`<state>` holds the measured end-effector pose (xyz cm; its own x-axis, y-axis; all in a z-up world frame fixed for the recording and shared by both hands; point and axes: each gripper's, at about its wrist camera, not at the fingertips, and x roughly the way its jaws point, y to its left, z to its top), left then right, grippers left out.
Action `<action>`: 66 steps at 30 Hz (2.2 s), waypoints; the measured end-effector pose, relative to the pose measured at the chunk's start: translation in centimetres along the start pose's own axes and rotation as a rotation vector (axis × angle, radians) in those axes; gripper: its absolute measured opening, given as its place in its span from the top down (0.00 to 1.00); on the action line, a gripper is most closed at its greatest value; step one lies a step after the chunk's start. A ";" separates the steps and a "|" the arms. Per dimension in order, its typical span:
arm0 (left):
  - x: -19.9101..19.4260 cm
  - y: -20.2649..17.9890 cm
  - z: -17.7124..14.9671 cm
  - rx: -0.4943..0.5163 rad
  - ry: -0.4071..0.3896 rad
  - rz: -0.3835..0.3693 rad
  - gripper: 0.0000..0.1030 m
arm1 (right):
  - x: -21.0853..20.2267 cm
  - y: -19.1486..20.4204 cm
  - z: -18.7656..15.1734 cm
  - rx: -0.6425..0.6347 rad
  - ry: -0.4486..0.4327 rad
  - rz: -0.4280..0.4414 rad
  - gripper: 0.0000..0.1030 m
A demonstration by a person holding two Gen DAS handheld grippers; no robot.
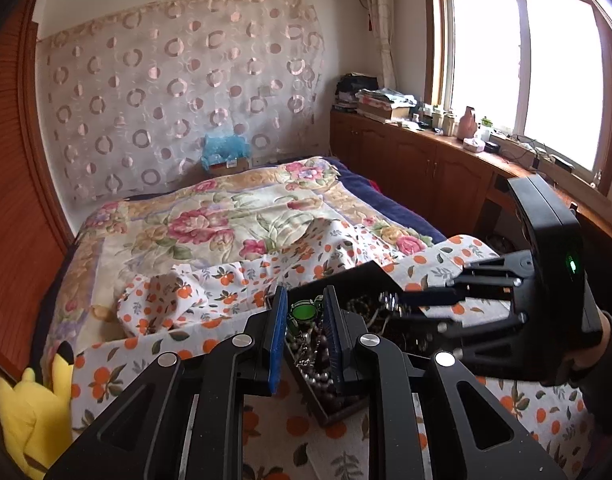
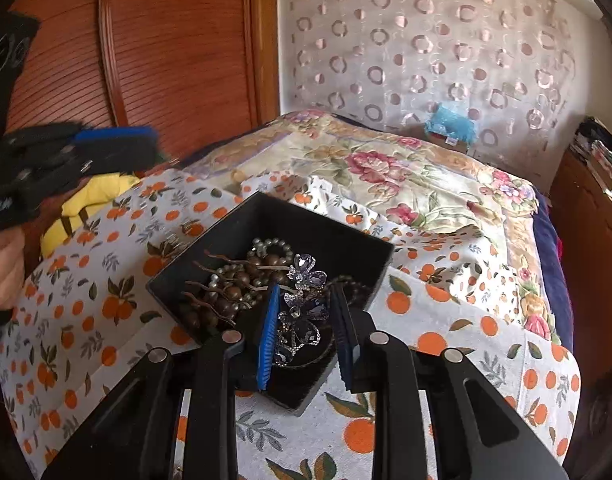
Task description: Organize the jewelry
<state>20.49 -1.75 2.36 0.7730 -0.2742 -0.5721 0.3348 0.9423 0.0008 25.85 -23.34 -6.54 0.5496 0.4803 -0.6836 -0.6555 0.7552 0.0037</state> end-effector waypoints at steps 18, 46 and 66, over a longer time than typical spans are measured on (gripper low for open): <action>4.8 -0.9 1.9 0.024 0.037 -0.047 0.83 | -2.1 -1.8 -0.9 0.060 -0.034 -0.048 0.71; -0.3 -6.2 -8.6 0.030 0.166 -0.170 0.54 | -7.8 2.6 -12.1 0.145 0.032 -0.033 0.71; 2.1 -10.0 -11.6 0.059 0.285 -0.317 0.98 | -8.3 3.1 -13.5 0.152 0.058 -0.009 0.71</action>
<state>12.46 -9.50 -8.37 0.4498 -0.4763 -0.7555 0.5684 0.8052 -0.1692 12.27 -31.02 -10.74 0.5218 0.4498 -0.7249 -0.5621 0.8205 0.1045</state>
